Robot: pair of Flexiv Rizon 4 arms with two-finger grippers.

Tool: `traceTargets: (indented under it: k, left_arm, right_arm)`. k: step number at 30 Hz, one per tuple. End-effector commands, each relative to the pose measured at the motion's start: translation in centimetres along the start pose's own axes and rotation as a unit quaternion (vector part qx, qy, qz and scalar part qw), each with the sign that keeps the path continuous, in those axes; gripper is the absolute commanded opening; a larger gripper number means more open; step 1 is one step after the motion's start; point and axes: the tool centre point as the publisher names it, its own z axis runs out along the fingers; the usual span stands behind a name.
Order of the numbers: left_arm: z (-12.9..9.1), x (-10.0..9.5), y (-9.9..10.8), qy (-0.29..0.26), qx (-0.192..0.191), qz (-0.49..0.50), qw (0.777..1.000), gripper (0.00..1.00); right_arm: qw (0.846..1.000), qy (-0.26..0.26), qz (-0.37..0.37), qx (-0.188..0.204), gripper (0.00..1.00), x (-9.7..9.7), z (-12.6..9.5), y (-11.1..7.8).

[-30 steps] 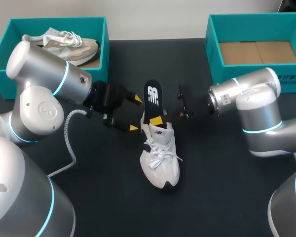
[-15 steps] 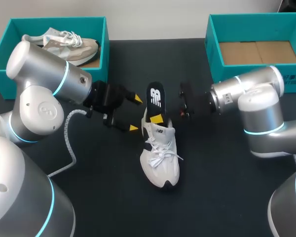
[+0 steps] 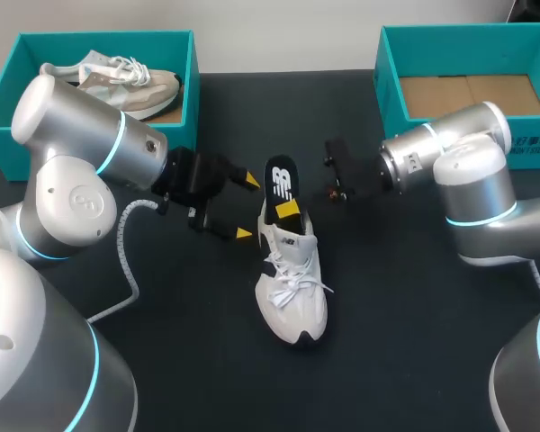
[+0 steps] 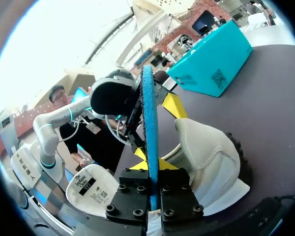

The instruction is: Take the shoe out of the shoebox, open the shoe tongue, remove and reinsert the insole, then place the shoe into the shoebox

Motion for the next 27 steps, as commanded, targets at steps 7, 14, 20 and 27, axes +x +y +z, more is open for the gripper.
traceTargets:
  k: [7, 14, 20, 27]
  left_arm:
    - [0.0, 0.1, 0.0, -0.001, -0.001, 0.001, 1.000, 1.00]
    - [0.0, 0.1, 0.0, -0.001, -0.001, 0.001, 1.000, 1.00]
    - [0.0, 0.1, 0.0, -0.001, -0.001, 0.001, 1.000, 1.00]
    - [0.0, 0.1, 0.0, -0.001, -0.001, 0.001, 1.000, 1.00]
  right_arm:
    - [0.999, 0.005, 0.038, -0.008, 0.00, 0.8, 1.2, -3.0]
    - [1.000, -0.003, 0.019, -0.002, 0.34, 0.7, 0.4, -1.3]
    - [1.000, -0.009, 0.001, 0.005, 0.37, 0.3, -0.3, 0.5]
    - [1.000, -0.004, -0.004, 0.008, 0.07, -0.7, -0.6, 1.4]
